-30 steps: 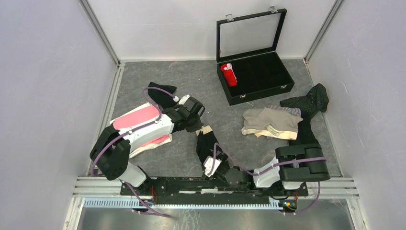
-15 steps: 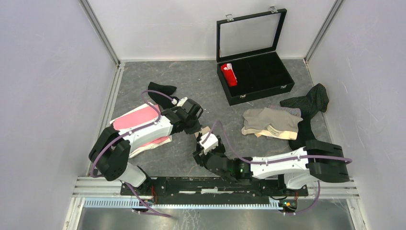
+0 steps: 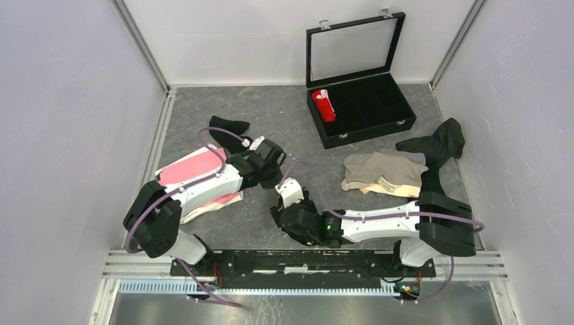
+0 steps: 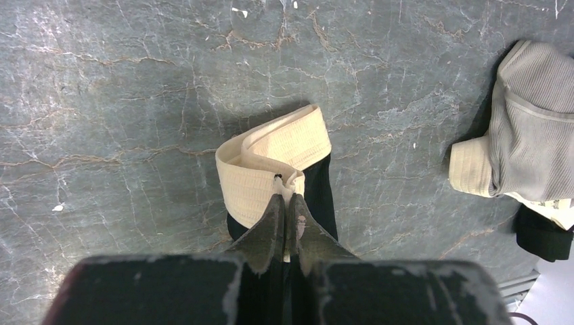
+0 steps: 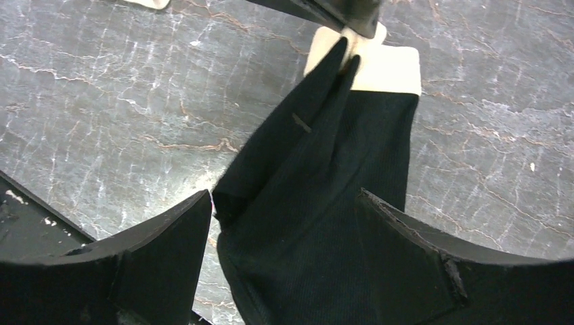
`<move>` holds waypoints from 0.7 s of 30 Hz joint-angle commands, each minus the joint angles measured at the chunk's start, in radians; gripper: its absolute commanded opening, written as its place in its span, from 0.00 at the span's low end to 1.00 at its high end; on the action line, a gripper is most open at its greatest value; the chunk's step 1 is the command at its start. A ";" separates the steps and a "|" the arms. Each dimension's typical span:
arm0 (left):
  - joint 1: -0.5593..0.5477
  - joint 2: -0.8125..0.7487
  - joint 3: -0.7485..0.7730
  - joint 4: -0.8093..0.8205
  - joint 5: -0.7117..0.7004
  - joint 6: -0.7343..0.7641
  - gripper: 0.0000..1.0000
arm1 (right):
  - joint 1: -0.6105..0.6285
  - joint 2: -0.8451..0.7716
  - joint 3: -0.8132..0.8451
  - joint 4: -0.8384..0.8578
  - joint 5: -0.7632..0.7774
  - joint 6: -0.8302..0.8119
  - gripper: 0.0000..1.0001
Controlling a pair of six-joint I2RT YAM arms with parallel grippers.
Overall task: Roll the underwear
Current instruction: Fold the underwear at the center of the board.
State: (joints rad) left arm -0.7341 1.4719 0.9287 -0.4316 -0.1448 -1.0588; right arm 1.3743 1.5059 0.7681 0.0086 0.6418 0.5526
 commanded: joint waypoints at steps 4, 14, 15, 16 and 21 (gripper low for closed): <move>0.006 -0.028 -0.004 0.035 0.022 -0.023 0.02 | -0.009 0.030 0.061 0.041 -0.044 -0.035 0.82; 0.007 -0.020 0.000 0.039 0.030 -0.014 0.02 | -0.036 0.105 0.081 0.030 -0.027 -0.009 0.72; 0.007 -0.020 -0.001 0.039 0.031 -0.015 0.02 | -0.038 0.110 0.085 0.022 -0.024 -0.004 0.69; 0.007 -0.019 -0.002 0.040 0.030 -0.014 0.02 | -0.039 0.112 0.086 0.017 -0.018 0.001 0.66; 0.007 -0.018 -0.002 0.039 0.022 -0.013 0.02 | -0.038 0.077 0.064 0.018 0.004 0.008 0.49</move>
State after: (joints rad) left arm -0.7341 1.4719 0.9279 -0.4164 -0.1261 -1.0588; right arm 1.3396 1.6150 0.8143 0.0219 0.6098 0.5426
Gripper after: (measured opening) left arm 0.044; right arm 0.532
